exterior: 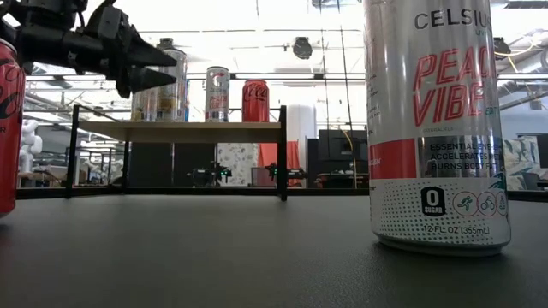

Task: Place canned beverage on shelf
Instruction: Put the white yellow soda can on the shelf aligned with the white yellow soda can

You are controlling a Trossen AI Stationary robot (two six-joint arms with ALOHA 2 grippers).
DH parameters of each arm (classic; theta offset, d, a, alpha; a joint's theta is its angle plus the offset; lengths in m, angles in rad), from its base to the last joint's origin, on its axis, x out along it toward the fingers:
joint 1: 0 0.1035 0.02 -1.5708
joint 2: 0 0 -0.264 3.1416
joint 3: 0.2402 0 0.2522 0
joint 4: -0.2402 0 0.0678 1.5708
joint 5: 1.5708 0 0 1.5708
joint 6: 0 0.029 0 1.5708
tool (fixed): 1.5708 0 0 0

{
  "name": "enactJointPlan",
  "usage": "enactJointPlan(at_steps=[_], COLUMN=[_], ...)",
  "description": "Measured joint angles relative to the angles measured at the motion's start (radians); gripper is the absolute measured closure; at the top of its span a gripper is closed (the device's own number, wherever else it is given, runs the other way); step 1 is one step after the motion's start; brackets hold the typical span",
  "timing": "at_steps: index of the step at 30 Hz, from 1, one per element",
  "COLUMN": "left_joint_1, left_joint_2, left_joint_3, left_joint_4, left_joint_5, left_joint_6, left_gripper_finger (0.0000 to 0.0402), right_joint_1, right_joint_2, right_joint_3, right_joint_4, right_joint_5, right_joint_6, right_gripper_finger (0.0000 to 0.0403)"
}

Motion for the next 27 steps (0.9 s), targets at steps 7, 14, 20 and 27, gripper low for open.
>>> enactJointPlan(at_steps=[7, 14, 20, 27], left_joint_1=[-0.076, -0.131, -0.172, -0.216], left_joint_2=[-0.023, -0.069, -0.110, -0.134], left_joint_3=[0.000, 0.000, 0.000, 0.000], left_joint_4=[0.034, 0.037, 0.037, 0.007], left_joint_5=[0.067, 0.214, 0.246, 0.252], left_joint_6=[-0.001, -0.048, -0.054, -0.097], left_gripper_finger=[0.0109, 0.0109, 0.0109, 0.0109], right_joint_1=[-0.020, -0.080, -0.126, -0.177], right_joint_2=[0.042, 0.105, 0.167, 0.248], right_joint_3=[0.000, 0.000, 0.000, 0.000], right_joint_4=[0.090, 0.183, 0.281, 0.385], right_joint_5=[0.002, 0.001, -0.003, -0.005], right_joint_6=[-0.093, -0.152, -0.254, -0.355], right_gripper_finger=[0.0117, 0.0133, 0.0176, 0.0238])
